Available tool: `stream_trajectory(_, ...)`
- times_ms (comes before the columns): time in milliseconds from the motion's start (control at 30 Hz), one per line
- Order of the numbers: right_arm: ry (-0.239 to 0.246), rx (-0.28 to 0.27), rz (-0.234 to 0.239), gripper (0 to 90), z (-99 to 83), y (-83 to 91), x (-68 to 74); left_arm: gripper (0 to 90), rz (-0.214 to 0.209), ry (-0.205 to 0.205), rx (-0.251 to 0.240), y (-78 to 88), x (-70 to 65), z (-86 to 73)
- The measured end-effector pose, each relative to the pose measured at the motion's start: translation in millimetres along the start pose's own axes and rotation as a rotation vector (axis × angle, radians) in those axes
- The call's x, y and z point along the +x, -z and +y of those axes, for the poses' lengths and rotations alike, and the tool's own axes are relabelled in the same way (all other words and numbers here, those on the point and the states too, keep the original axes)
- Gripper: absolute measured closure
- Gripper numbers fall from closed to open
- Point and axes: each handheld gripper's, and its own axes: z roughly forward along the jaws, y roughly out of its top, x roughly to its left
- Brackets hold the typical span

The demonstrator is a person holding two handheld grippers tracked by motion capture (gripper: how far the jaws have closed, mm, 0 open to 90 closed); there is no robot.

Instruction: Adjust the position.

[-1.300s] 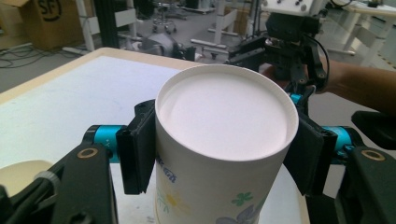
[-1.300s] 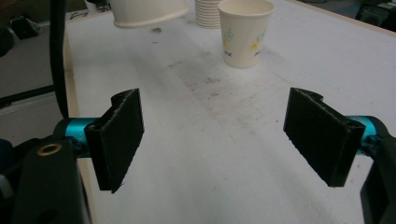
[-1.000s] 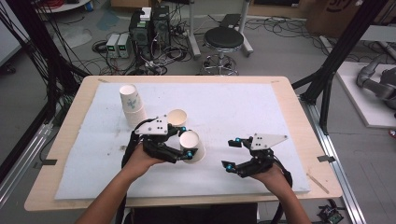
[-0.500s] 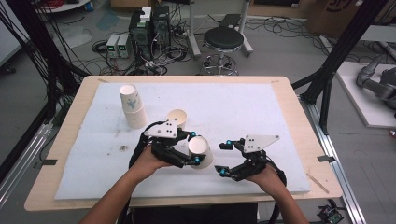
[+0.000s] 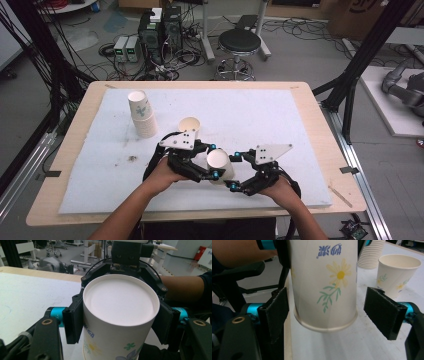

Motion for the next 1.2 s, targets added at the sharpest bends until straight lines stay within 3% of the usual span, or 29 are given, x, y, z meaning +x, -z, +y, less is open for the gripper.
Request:
stream_trajectory(400, -0.013, -0.005, 0.050, 21.1, -0.1, -8.2, -0.7, 34.7, -0.041, 0.033, -0.056, -6.1, -0.5, -4.9)
stream_trajectory(500, -0.017, -0.018, 0.076, 28.0, -1.5, -8.6, -2.7, 34.9, -0.047, 0.028, -0.058, -6.9, -1.1, -5.0)
stream_trajectory(633, -0.033, -0.028, 0.093, 30.1, -4.0, -8.3, -5.2, 35.3, -0.044, 0.028, -0.060, -7.2, -0.7, -5.4)
stream_trajectory(867, -0.021, -0.002, 0.088, 36.8, -2.9, -6.7, -5.0, 35.7, -0.018, -0.002, -0.037, -6.0, -2.4, -5.6)
stream_trajectory(1000, 0.007, 0.036, 0.074, 38.8, -1.7, -5.6, -4.8, 18.7, 0.024, 0.017, 0.002, -5.0, -3.6, -4.4)
stream_trajectory(1200, 0.040, 0.086, 0.047, 39.8, 1.1, -3.8, -7.2, 17.7, 0.047, 0.012, 0.052, 0.5, -4.5, -0.7)
